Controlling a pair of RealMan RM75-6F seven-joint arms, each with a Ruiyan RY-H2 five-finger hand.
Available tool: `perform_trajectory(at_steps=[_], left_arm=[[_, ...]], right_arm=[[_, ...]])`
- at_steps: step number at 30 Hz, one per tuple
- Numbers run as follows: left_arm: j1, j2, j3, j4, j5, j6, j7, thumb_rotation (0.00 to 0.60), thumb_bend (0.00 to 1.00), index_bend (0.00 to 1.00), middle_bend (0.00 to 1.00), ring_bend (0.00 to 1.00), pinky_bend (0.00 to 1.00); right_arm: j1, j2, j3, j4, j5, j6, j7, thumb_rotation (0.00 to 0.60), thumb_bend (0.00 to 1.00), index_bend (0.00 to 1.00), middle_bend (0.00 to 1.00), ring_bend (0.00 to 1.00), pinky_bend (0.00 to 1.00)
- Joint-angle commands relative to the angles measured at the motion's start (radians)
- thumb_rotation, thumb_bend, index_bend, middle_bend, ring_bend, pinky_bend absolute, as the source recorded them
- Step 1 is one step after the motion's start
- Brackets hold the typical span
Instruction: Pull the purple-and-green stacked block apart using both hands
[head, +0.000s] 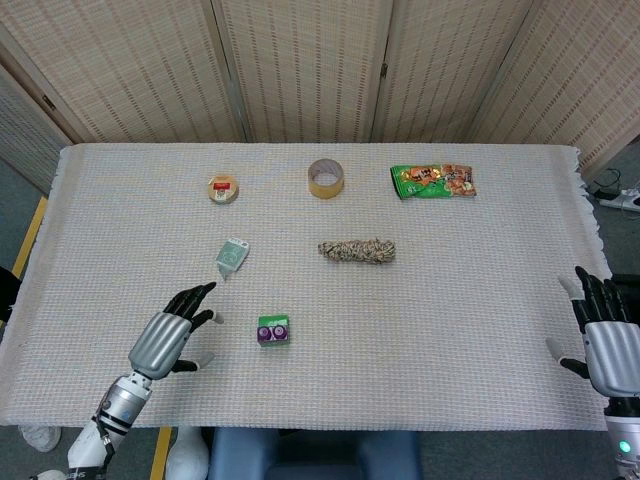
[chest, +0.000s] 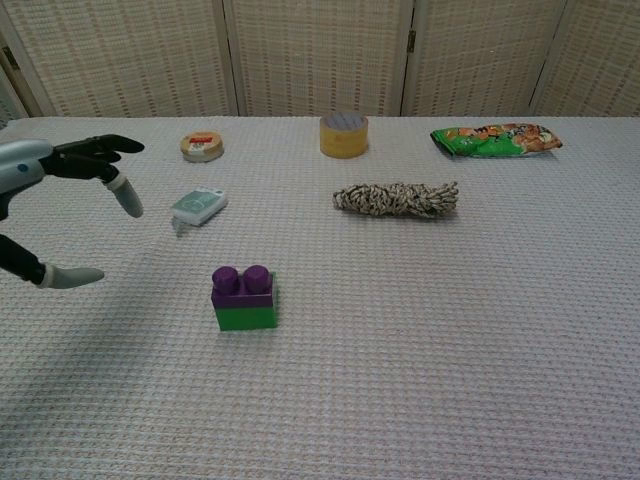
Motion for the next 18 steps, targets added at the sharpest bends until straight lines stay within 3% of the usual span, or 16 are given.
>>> perform_trajectory(at_steps=[1,9,18], left_arm=[[-0.038,-0.061,-0.027,0.021,-0.056,-0.032,0.053,0.6,0.27,0.41,0.04,0.0,0.12],[-0.103,-0.159,-0.07,0.041,-0.173,-0.086,0.092,0.6,0.26,0.39,0.04,0.0,0.08],[-0.153,-0.235,-0.077,0.094,-0.281,-0.125,0.144,0.6,0.25,0.38,0.04,0.0,0.07]], right_arm=[[-0.001,0.005,0.004,0.0,0.005,0.001,0.011,0.6,0.29,0.0,0.0,0.0,0.0],[-0.022,0.027,0.023,0.003,0.021,0.039,0.067,0.6,0.29,0.0,0.0,0.0,0.0],[-0.02,0.041,0.028,0.006,0.036,0.02,0.097,0.6,0.29,0.0,0.0,0.0,0.0]])
